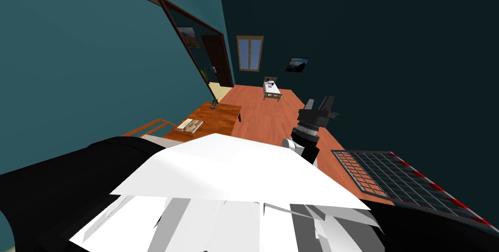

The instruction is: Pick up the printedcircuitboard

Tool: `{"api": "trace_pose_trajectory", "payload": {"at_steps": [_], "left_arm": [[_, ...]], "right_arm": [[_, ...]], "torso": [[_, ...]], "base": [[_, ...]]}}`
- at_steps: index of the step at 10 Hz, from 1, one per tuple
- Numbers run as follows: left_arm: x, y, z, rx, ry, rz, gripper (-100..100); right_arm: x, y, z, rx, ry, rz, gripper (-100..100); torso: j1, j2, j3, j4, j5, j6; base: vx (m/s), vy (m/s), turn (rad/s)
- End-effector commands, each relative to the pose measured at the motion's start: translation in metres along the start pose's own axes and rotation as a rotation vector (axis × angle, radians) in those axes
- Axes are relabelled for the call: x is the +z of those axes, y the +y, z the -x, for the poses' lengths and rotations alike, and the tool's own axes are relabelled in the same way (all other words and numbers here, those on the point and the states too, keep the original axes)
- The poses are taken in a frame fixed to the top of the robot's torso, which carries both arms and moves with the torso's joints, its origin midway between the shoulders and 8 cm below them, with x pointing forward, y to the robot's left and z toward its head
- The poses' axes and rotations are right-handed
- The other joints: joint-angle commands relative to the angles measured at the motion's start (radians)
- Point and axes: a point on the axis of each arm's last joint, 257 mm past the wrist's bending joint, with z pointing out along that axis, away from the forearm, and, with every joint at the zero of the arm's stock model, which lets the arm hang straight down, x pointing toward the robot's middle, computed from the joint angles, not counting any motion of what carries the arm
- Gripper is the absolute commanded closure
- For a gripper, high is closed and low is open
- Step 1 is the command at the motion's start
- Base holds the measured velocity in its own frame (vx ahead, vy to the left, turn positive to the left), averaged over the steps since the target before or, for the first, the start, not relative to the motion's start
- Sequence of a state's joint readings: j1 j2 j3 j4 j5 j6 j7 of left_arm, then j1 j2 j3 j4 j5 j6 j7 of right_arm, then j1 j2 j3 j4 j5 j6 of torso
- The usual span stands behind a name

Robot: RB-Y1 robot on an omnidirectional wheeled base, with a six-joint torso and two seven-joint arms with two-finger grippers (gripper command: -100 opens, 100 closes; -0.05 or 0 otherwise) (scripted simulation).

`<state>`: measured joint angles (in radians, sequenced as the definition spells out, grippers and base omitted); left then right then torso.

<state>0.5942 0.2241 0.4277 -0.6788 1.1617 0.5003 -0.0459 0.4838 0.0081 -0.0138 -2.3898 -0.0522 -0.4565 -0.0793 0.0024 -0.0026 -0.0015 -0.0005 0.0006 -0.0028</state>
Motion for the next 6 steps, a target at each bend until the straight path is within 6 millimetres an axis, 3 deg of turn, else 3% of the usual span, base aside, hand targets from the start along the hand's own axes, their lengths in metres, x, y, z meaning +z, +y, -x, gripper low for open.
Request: {"api": "trace_pose_trajectory", "payload": {"at_steps": [1,3,4,5,6], "left_arm": [[0.006,0.006,-0.01,0.005,0.003,0.0,-100],[0.013,0.015,-0.023,0.017,0.007,0.0,-100],[0.012,0.013,-0.018,0.008,0.007,0.002,-100],[0.013,0.014,-0.019,0.011,0.007,0.003,100],[0.013,0.019,-0.018,0.009,0.007,0.012,100]], "right_arm": [[0.0,0.0,0.0,0.0,0.0,0.0,0],[0.0,0.0,0.0,0.0,0.0,0.0,0],[0.0,0.0,0.0,0.0,0.0,0.0,0],[0.0,0.0,0.0,0.0,0.0,0.0,0],[0.0,0.0,0.0,0.0,0.0,0.0,0]], "torso": [[0.0,0.0,0.0,0.0,0.0,0.0],[0.0,-0.001,0.0,0.0,0.0,0.0],[0.0,-0.001,0.0,0.0,0.0,0.0],[0.0,-0.001,0.0,0.0,0.0,0.0],[0.002,0.0,0.0,0.0,0.0,0.0]], "base": [[-0.031,0.051,0.043],[-0.036,0.056,0.053],[-0.015,0.019,-0.001],[0.0,-0.007,0.002],[0.001,-0.006,0.002]]}}
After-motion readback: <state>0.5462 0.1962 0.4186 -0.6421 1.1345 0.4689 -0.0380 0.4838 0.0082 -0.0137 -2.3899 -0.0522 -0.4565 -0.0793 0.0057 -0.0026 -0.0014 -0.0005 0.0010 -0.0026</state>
